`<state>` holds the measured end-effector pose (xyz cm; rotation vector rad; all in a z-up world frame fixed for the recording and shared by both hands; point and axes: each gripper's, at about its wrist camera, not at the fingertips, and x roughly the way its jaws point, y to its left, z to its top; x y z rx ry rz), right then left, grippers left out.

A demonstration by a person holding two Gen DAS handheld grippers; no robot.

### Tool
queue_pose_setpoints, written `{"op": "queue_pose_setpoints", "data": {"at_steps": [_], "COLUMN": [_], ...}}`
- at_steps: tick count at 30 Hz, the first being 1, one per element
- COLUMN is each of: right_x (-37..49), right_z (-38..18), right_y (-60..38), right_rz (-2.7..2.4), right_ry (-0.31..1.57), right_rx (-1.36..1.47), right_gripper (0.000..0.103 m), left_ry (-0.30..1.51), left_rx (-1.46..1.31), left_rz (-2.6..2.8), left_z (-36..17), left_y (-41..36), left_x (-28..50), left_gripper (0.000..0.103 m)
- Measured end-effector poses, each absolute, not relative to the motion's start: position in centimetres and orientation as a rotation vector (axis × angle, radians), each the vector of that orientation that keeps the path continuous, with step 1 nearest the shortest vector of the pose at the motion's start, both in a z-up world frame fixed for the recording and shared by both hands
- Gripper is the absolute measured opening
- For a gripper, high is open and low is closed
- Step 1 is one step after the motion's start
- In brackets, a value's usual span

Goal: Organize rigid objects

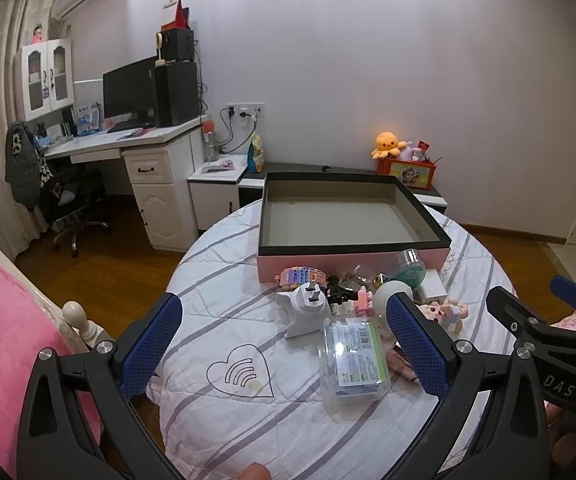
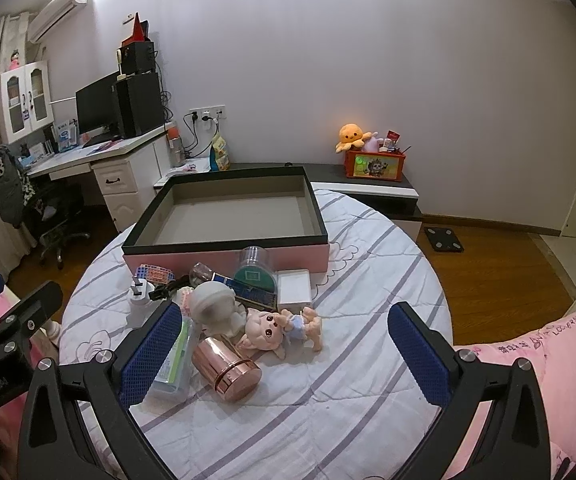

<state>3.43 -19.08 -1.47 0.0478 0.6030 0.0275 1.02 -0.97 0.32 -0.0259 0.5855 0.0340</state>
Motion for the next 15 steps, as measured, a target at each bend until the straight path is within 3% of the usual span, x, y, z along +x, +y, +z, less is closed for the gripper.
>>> {"op": "queue_pose_setpoints", "data": {"at_steps": [15], "right_x": [3.35], "right_z": [-0.67], "right_y": [-18.56], "right_rz": [0.037], "right_ry": [0.586], "right_rx": [0.034], "right_gripper": [0.103], "left_ry": [0.563], "left_rx": [-0.034], "left_rz": [0.028], "left_z": [0.29], "left_y": [-0.59], "left_x": [0.88], "left_gripper": [0.103]}}
